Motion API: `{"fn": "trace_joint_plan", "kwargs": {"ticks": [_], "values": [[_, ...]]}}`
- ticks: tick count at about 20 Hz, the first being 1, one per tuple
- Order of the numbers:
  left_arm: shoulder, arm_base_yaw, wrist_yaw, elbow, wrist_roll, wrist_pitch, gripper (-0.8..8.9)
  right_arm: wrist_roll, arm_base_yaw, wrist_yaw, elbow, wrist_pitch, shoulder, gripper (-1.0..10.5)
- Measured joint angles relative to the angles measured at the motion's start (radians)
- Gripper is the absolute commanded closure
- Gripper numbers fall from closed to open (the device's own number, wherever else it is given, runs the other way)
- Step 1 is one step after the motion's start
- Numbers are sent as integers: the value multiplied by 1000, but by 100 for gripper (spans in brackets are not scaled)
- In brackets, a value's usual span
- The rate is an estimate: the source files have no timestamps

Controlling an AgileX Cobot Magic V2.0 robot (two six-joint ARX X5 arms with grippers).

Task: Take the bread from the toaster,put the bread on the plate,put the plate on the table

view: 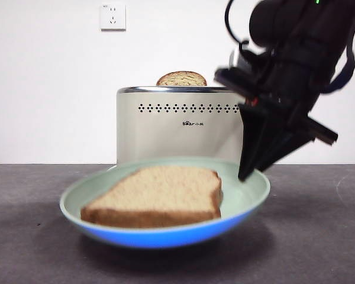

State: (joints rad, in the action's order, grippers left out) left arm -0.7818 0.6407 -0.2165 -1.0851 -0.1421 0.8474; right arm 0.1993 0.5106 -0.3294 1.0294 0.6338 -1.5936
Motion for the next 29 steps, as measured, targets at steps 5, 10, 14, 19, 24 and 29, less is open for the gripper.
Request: {"fn": "trace_joint_plan", "kwargs": {"ticks": [5, 10, 14, 19, 24, 29], "values": [[0, 11, 1, 0, 3, -5, 821, -1, -53, 0, 0, -14, -55, 963], [0, 11, 1, 0, 3, -5, 821, -8, -81, -13, 0, -25, -128, 962], [0, 11, 1, 0, 3, -5, 821, -21, -82, -13, 0, -41, -131, 737], [-1, 11, 3, 0, 4, -3, 821, -42, -80, -11, 0, -19, -79, 497], [0, 11, 4, 0, 20, 19, 821, -81, -74, -11, 0, 116, 183, 506], [-1, 11, 4, 0, 29, 53, 821, -141, 11, -11, 0, 338, 491, 510]]}}
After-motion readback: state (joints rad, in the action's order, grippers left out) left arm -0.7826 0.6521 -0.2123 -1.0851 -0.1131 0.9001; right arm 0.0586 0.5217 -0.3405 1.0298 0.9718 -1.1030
